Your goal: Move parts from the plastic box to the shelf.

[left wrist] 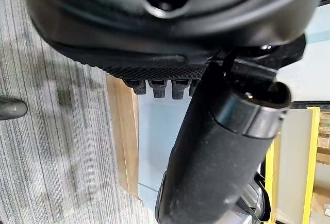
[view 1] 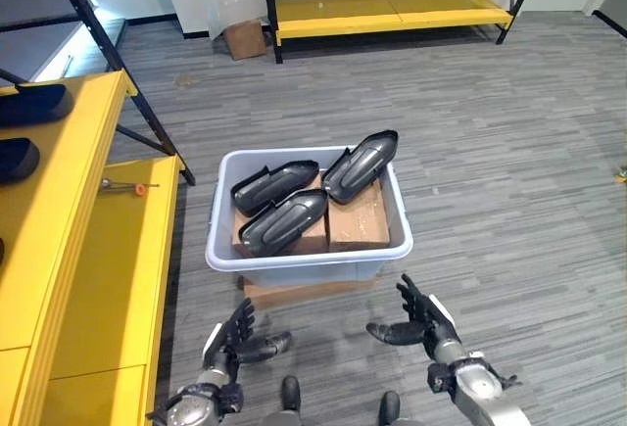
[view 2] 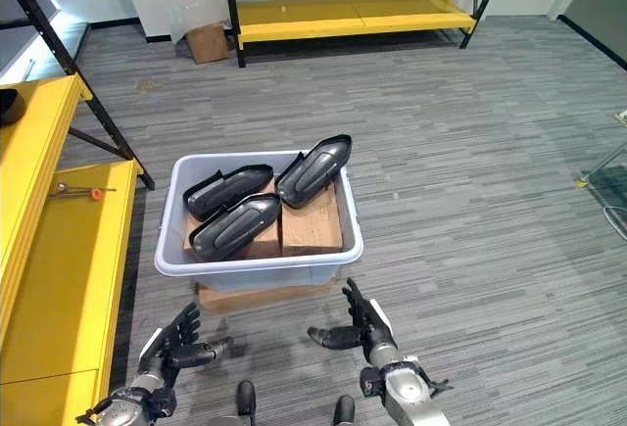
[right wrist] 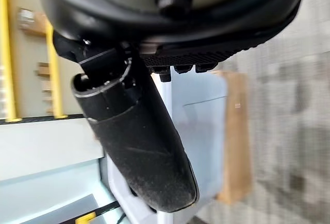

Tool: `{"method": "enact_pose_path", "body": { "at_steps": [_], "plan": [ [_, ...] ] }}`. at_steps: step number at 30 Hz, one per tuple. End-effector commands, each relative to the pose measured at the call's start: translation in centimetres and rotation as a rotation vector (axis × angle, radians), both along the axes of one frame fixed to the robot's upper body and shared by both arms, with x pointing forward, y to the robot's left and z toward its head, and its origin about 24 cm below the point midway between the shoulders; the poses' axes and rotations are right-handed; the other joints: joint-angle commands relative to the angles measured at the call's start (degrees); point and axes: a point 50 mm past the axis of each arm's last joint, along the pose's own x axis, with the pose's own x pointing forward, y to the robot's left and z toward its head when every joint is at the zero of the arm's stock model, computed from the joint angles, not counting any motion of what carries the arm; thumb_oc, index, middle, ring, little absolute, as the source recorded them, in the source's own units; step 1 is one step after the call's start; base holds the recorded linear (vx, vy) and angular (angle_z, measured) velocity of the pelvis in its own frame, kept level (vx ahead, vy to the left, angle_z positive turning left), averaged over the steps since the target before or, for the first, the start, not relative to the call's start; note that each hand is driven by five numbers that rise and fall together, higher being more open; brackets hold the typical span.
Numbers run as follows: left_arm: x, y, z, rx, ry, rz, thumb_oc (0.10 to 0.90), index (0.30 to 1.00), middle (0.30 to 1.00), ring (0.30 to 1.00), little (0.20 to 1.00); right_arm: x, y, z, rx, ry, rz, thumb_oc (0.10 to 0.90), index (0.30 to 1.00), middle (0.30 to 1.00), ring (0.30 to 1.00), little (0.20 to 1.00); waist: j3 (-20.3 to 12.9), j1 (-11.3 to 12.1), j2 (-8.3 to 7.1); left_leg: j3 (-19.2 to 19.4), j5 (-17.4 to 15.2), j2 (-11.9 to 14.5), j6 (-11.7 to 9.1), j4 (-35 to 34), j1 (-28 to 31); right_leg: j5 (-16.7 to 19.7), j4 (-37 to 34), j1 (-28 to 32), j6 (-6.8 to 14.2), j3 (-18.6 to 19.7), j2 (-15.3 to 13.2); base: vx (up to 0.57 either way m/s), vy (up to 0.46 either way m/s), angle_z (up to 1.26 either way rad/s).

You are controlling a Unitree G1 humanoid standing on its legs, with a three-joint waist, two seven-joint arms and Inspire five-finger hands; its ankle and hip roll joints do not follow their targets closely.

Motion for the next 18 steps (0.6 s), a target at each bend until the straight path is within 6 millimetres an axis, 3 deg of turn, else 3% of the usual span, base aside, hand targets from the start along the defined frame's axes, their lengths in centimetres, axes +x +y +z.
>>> {"method": "enact_pose_path", "body": {
  "at_steps": [1, 2, 3, 5, 6, 7, 11, 15, 18],
  "plan": [
    [3.3, -0.6, 3.5, -0.004, -0.224, -0.056, 0.900, 1.000, 1.000, 1.000, 1.000, 4.5, 0.0, 9.1, 0.025, -0.478, -0.019, 0.900, 1.000, 1.000, 1.000, 1.000, -0.19, 0.78, 0.27, -4.00, -3.52, 4.07, -1.13, 0.64, -1.02, -5.11, 3.43, 1.45, 4.49, -1.73, -4.92, 0.01, 0.005, 0.04],
    [3.3, -0.7, 3.5, -0.004, -0.225, -0.056, 0.900, 1.000, 1.000, 1.000, 1.000, 4.5, 0.0, 9.2, 0.025, -0.478, -0.019, 0.900, 1.000, 1.000, 1.000, 1.000, -0.16, 0.77, 0.28, -4.02, -3.52, 4.06, -1.13, 0.65, -1.02, -5.10, 3.42, 1.47, 4.50, -1.75, -4.92, 0.01, 0.010, 0.05],
    [3.4, -0.8, 3.6, -0.003, -0.227, -0.067, 0.900, 1.000, 1.000, 1.000, 1.000, 5.4, -0.1, 11.0, 0.006, -0.566, -0.044, 0.900, 1.000, 1.000, 1.000, 1.000, 0.15, 1.20, 0.25, -4.17, -3.51, 3.86, -1.13, 0.62, -1.29, -5.03, 3.29, 1.46, 4.53, -1.99, -5.11, 0.00, 0.007, 0.04],
    [3.5, -1.0, 3.7, -0.004, -0.231, -0.077, 0.900, 1.000, 1.000, 1.000, 1.000, 6.4, -0.1, 12.8, -0.018, -0.644, -0.067, 0.900, 1.000, 1.000, 1.000, 1.000, 0.48, 1.73, 0.20, -4.37, -3.52, 3.72, -1.11, 0.64, -1.63, -4.90, 3.12, 1.39, 4.57, -2.20, -5.24, 0.00, 0.005, 0.02],
    [3.5, -1.0, 3.7, -0.004, -0.232, -0.077, 0.900, 1.000, 1.000, 1.000, 1.000, 6.4, -0.1, 12.8, -0.018, -0.645, -0.067, 0.900, 1.000, 1.000, 1.000, 1.000, 0.54, 1.73, 0.20, -4.37, -3.53, 3.72, -1.11, 0.67, -1.64, -4.89, 3.12, 1.39, 4.57, -2.20, -5.24, 0.00, 0.000, 0.00],
    [3.6, -1.1, 3.8, -0.006, -0.236, -0.084, 0.900, 1.000, 1.000, 1.000, 1.000, 7.0, -0.1, 14.4, -0.044, -0.710, -0.083, 0.900, 1.000, 1.000, 1.000, 1.000, 0.97, 2.28, 0.11, -4.61, -3.48, 3.52, -1.07, 0.78, -2.04, -4.72, 2.98, 1.29, 4.60, -2.52, -5.35, -0.01, -0.001, 0.04],
    [3.9, -1.4, 4.2, -0.005, -0.251, -0.102, 0.900, 1.000, 1.000, 1.000, 1.000, 8.5, 0.3, 17.1, -0.094, -0.817, -0.102, 0.900, 1.000, 1.000, 1.000, 1.000, 2.31, 3.63, -0.12, -5.33, -3.29, 3.24, -1.00, 1.31, -3.79, -4.42, 2.70, 0.61, 4.56, -3.09, -5.41, -0.03, -0.005, 0.07],
    [4.4, -1.8, 4.7, -0.010, -0.267, -0.131, 0.900, 1.000, 1.000, 1.000, 1.000, 10.2, 1.0, 20.1, -0.119, -0.909, -0.122, 0.900, 1.000, 1.000, 1.000, 1.000, 4.54, 5.18, -0.31, -6.18, -3.13, 3.03, -0.98, 2.61, -6.37, -4.03, 2.92, -0.81, 4.40, -3.67, -5.61, -0.07, 0.000, 0.12],
    [5.2, -2.5, 5.7, -0.010, -0.306, -0.171, 0.900, 1.000, 1.000, 1.000, 1.000, 12.5, 1.3, 23.9, -0.183, -0.998, -0.165, 0.900, 1.000, 1.000, 1.000, 1.000, 7.84, 6.96, 0.10, -7.60, -2.95, 2.92, -1.00, 5.19, -11.26, -3.57, 3.54, -3.90, 4.07, -4.25, -5.95, -0.13, 0.030, 0.19]
  ]
}}
